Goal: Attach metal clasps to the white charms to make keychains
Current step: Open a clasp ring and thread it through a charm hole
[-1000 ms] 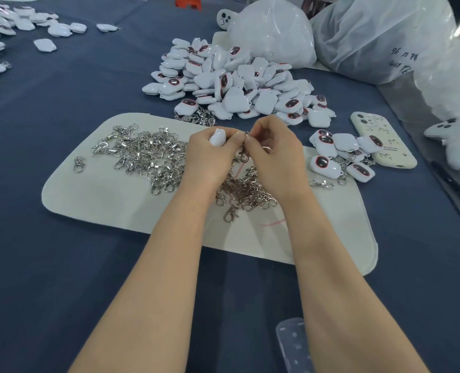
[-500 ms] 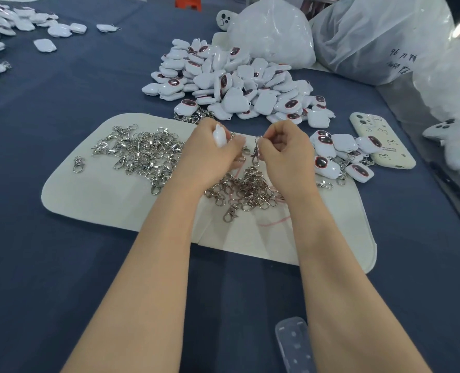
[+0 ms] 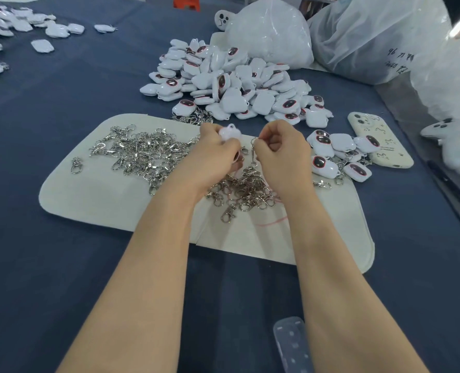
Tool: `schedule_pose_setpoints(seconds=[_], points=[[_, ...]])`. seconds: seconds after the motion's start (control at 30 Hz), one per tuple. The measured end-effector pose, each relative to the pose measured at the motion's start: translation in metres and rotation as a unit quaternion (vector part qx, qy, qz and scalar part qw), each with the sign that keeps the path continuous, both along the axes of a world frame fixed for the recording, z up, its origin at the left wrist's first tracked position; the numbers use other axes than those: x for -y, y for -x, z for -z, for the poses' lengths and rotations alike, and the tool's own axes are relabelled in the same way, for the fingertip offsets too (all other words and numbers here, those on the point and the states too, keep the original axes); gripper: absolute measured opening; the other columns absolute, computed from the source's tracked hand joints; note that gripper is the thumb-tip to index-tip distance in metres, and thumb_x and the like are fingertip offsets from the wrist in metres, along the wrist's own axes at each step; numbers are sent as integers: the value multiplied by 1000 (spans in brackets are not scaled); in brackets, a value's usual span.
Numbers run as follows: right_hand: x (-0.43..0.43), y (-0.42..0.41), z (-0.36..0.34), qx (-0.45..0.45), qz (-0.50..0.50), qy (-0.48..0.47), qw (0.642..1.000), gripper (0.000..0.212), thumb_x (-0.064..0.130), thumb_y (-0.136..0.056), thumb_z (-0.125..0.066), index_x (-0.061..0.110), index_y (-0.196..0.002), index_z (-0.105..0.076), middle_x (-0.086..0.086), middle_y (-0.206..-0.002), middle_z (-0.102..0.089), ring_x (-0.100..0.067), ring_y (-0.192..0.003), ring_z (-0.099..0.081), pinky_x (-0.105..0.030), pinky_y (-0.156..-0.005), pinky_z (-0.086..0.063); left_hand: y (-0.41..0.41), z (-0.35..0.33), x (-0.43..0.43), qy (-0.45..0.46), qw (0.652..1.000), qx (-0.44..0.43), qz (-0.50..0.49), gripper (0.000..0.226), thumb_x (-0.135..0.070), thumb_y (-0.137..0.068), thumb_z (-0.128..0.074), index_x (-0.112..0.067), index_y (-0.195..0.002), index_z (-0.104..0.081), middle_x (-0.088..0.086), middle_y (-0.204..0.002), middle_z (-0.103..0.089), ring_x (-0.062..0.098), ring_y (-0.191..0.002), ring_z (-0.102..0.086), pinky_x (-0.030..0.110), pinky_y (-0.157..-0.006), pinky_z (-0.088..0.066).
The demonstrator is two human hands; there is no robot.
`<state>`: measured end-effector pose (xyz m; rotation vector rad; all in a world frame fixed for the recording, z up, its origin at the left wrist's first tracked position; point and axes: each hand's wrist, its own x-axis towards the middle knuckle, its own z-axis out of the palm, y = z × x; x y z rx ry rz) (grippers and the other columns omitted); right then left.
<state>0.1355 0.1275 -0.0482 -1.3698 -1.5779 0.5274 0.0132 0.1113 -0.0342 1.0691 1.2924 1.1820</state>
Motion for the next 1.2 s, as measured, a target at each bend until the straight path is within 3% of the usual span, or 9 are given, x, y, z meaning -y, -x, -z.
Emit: schedule_pose_setpoints(seconds=[0.1, 0.27, 0.37, 0.47, 0.63, 0.97, 1.07, 1.2], points=[[1, 0, -1, 4, -7, -3, 1000, 11, 5, -80, -57, 15, -82, -55, 12, -67, -53, -3, -60, -47, -11, -60, -38, 3, 0, 2, -49, 997, -64, 17, 9, -13, -96, -52, -11, -105, -49, 11, -105, -61, 18, -82, -70, 31, -70, -60], [2, 1, -2, 10, -14, -15, 1000, 13, 4, -80, -57, 16, -81, -54, 12, -67, -54, -2, -58, -46, -8, -59, -39, 4, 6, 3, -68, 987, -142, 16, 5, -15, -93, -56, -14, -99, -56, 5, -91, -65, 6, -60, -66, 31, -64, -60], [4, 4, 0, 11, -26, -17, 999, 15, 4, -81, -57, 19, -80, -54, 13, -67, -54, -2, -59, -47, -13, -61, -40, 3, 10, 4, -79, 982, -170, 7, 7, -16, -91, -58, -17, -97, -58, -1, -86, -66, 3, -59, -66, 40, -70, -60], [5, 6, 2, 17, -27, -21, 999, 16, 4, -81, -58, 19, -80, -54, 13, -66, -54, 1, -59, -47, -14, -61, -41, 4, 10, 4, -78, 983, -168, -5, 10, -16, -89, -58, -17, -98, -61, 0, -86, -67, 14, -67, -68, 45, -73, -59], [3, 4, 1, 22, -9, -29, 999, 15, 3, -81, -56, 18, -80, -53, 13, -66, -53, -3, -61, -48, -12, -60, -39, 4, 8, 3, -90, 982, -166, 2, 13, -13, -88, -55, -15, -98, -63, 2, -84, -65, 4, -56, -64, 36, -62, -60], [6, 7, 1, 28, -44, -20, 998, 16, 2, -84, -55, 18, -82, -53, 14, -67, -53, -1, -60, -49, -17, -63, -42, 4, 8, 3, -76, 984, -158, -9, 16, -11, -86, -57, -15, -98, -65, -3, -70, -63, 6, -49, -60, 29, -59, -56], [7, 7, -1, 48, -70, -17, 996, 17, -1, -85, -51, 15, -83, -56, 5, -71, -57, -8, -65, -52, -18, -64, -42, 4, 7, 4, -79, 982, -171, -13, 17, -14, -87, -55, -17, -100, -65, -2, -75, -63, 8, -50, -57, 20, -52, -47], [10, 9, -3, 73, -81, -25, 994, 24, -8, -79, -44, 9, -77, -60, -6, -80, -61, -1, -63, -46, -7, -61, -32, 4, 8, 4, -76, 982, -174, -10, 15, -17, -88, -52, -21, -98, -63, -2, -76, -63, 11, -58, -56, 24, -56, -43]])
